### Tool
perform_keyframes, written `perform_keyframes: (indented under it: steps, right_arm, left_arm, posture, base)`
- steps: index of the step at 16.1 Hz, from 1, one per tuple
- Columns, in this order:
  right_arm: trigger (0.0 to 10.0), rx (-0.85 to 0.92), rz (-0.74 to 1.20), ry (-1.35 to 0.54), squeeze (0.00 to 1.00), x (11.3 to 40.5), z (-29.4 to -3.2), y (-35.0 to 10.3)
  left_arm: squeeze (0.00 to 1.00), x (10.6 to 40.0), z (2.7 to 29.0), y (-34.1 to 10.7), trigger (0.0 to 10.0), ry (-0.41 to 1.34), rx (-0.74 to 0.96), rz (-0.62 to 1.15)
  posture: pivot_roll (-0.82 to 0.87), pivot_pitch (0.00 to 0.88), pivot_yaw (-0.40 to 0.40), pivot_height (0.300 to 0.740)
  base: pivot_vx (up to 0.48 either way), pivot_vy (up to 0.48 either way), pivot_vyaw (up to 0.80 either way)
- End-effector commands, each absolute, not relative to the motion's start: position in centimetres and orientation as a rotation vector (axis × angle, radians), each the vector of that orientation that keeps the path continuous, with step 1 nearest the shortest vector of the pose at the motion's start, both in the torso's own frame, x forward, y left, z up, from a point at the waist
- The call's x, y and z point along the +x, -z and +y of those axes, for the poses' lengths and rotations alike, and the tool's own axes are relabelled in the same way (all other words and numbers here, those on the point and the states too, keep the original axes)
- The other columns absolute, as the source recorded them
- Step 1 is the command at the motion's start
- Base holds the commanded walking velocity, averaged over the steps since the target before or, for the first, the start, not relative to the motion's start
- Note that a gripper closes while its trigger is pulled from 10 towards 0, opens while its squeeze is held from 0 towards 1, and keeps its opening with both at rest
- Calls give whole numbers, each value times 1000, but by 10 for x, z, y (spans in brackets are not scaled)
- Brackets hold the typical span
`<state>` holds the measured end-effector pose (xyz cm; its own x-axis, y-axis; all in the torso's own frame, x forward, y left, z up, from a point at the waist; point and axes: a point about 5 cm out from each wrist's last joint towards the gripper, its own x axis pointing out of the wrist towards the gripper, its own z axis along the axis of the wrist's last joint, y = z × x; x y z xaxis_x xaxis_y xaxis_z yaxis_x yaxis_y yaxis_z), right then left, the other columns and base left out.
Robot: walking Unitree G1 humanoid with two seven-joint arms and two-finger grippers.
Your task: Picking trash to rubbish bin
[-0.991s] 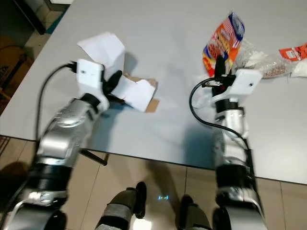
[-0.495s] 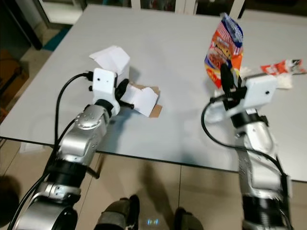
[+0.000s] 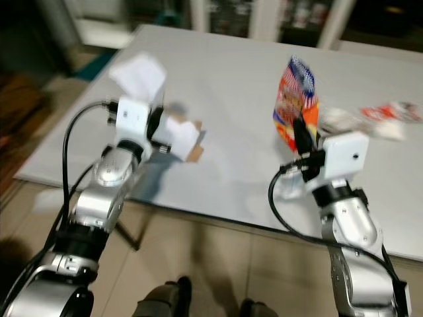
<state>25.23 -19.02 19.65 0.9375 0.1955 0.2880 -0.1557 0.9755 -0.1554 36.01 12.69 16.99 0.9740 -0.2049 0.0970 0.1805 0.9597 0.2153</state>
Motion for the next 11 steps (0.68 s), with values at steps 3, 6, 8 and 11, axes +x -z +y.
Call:
perform_keyframes:
  steps: [3, 6, 8, 11]
  right_arm:
    - [10000, -159, -305, -177, 0, 250, -181, -198]
    - [10000, -162, -361, -124, 0, 258, -181, -212]
    - [10000, -149, -373, -60, 0, 259, -185, -214]
    - [10000, -122, -360, 0, 0, 257, -187, -208]
  left_arm:
    - [0, 360, 107, -171, 10000, 219, 165, -147]
    - [0, 363, 99, -177, 10000, 231, 137, -174]
    - [0, 366, 101, -177, 10000, 218, 127, -170]
    - [0, 365, 97, -174, 10000, 220, 108, -159]
  posture:
    - [93, 92, -10, 740]
    - [93, 86, -10, 740]
    - [95, 72, -16, 740]
    - [94, 76, -21, 740]
  base:
    - [0, 0, 800]
    - [0, 0, 800]
    - [0, 0, 800]
    - [0, 0, 800]
